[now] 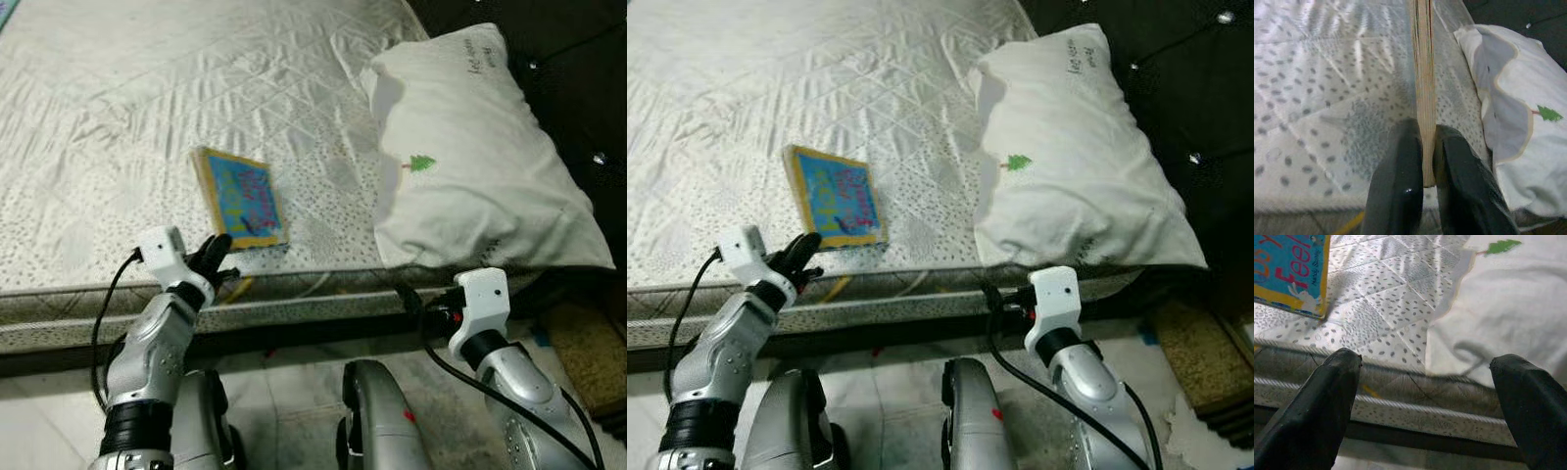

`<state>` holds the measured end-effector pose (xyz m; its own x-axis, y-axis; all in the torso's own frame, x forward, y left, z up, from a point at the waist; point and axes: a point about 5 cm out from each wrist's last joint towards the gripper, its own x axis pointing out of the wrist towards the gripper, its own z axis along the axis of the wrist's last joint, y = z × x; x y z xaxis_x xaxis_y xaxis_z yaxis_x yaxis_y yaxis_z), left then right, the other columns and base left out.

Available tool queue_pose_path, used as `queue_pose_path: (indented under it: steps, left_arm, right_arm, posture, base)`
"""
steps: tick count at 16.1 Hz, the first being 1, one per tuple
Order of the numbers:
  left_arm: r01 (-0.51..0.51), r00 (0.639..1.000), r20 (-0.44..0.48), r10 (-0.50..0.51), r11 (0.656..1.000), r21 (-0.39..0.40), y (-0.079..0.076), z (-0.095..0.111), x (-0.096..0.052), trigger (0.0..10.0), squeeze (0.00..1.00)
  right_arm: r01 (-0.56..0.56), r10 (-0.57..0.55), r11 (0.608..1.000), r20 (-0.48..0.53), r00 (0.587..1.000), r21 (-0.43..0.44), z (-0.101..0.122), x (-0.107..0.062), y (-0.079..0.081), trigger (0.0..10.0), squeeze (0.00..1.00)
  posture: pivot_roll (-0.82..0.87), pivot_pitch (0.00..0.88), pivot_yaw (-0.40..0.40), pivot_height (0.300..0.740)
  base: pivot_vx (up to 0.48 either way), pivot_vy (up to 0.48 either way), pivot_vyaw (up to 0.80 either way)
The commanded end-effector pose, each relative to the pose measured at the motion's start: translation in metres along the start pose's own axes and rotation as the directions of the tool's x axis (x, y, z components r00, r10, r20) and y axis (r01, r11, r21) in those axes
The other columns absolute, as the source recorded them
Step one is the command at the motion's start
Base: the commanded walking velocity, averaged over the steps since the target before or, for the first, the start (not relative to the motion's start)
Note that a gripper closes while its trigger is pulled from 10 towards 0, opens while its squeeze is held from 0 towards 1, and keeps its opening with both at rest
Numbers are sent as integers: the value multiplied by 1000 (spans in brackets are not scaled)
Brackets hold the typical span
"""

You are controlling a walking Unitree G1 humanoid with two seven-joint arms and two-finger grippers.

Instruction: Clean up the room

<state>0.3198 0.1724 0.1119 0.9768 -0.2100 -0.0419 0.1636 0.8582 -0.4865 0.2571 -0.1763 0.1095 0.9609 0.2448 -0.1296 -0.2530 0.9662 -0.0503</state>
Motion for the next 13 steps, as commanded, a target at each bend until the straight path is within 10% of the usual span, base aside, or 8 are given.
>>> queue_pose_path:
  steps: [1, 13]
  left_arm:
    - [11, 999, 32, -12, 1000, 13, 1, 6, -1, 10000, 0]
    - [112, 979, -160, -128, 988, -103, -12, -23, 4, 10000, 0]
  right_arm:
    - [4, -4, 1000, -2, 1000, -2, 1, 0, -1, 10000, 0]
    - [30, -30, 1000, 5, 1000, -7, 2, 1, -5, 10000, 0]
  posture:
    - [-212, 214, -76, 586]
    - [-227, 207, -74, 586]
  base:
    - [364, 0, 0]
    - [85, 0, 0]
